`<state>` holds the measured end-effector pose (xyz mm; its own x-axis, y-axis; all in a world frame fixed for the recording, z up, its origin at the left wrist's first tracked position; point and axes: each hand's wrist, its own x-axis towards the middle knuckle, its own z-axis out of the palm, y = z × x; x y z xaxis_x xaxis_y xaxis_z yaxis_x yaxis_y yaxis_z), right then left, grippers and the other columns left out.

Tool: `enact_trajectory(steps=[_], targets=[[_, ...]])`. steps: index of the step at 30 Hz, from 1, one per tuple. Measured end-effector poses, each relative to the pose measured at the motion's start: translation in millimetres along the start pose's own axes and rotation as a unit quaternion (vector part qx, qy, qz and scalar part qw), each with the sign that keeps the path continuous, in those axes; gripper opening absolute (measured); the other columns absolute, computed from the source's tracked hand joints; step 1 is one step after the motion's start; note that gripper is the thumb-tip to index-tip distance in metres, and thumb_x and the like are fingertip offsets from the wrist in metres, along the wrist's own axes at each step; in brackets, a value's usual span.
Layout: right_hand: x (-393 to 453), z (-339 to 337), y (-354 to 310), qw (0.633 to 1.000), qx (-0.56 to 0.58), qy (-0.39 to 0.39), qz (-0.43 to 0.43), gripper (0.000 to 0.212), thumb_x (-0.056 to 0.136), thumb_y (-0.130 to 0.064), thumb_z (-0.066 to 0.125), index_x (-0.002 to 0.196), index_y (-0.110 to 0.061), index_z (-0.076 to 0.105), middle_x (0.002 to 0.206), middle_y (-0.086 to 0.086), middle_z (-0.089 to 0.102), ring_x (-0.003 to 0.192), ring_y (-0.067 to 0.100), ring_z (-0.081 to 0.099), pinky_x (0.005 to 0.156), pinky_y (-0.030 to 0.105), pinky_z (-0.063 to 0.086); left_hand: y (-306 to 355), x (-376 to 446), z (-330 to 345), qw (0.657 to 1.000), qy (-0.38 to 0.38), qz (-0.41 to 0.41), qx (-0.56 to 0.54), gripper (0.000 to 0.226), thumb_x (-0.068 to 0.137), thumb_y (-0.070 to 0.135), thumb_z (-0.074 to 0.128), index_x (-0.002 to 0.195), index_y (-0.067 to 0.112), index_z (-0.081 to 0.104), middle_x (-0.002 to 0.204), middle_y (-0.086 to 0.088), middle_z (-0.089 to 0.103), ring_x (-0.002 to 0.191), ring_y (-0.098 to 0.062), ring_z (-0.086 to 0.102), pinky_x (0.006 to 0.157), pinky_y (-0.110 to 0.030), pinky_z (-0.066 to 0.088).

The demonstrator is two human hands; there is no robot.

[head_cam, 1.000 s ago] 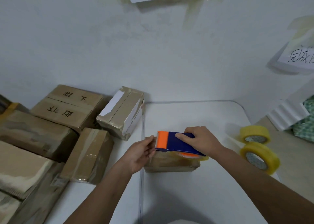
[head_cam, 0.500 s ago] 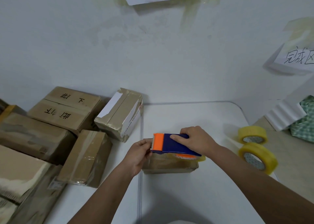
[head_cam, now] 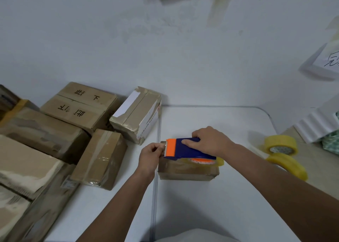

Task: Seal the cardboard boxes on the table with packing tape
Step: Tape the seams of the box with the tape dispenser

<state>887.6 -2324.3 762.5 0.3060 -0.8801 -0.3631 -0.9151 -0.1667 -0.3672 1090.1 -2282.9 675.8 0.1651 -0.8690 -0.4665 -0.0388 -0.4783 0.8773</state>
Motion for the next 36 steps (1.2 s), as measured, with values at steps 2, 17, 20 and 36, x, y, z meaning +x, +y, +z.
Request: enact_trajectory(steps=[2,17,20,36], targets=[[-0.1,0.0,0.5,1.0,-0.01,-0.003,0.005,0.056,0.091,-0.069,0.039,0.096,-0.019,0.065,0.087,-0.004,0.063,0.078,0.012,0.06,0.067,0.026,0.048,-1.6,2.3,-4.5,1.0,0.012,0.003,-0.005,0.016,0.1,0.021,0.058,0.091,0.011,0.067,0.089,-0.003,0.068,0.086,-0.016,0.065,0.084,-0.033,0.057],[11.8,6.8,-12.7,0.991,-0.127,0.006,0.045,0.055,0.09,-0.069,0.041,0.068,-0.02,0.05,0.069,-0.003,0.055,0.066,0.014,0.055,0.06,0.026,0.043,-38.2,17.3,-64.0,0.996,0.037,-0.052,-0.069,0.017,0.096,0.02,0.064,0.095,0.004,0.07,0.08,-0.004,0.055,0.08,-0.017,0.053,0.089,-0.032,0.049],[15.8,8.2,-15.2,0.99,-0.13,0.01,0.054,0.056,0.09,-0.07,0.041,0.072,-0.019,0.053,0.07,-0.004,0.056,0.067,0.013,0.056,0.06,0.025,0.044,-43.3,17.3,-63.1,0.997,0.03,-0.04,-0.052,0.016,0.094,0.022,0.066,0.091,0.006,0.068,0.084,-0.003,0.058,0.082,-0.017,0.054,0.083,-0.029,0.049],[17.9,17.9,-15.5,0.988,-0.127,0.056,0.07,0.056,0.09,-0.068,0.042,0.076,-0.019,0.062,0.072,-0.003,0.061,0.068,0.015,0.061,0.061,0.026,0.048,-78.6,32.1,-8.5,0.994,-0.016,-0.094,-0.052,0.013,0.101,0.018,0.054,0.103,0.009,0.063,0.106,-0.013,0.068,0.089,-0.02,0.064,0.076,-0.027,0.053]])
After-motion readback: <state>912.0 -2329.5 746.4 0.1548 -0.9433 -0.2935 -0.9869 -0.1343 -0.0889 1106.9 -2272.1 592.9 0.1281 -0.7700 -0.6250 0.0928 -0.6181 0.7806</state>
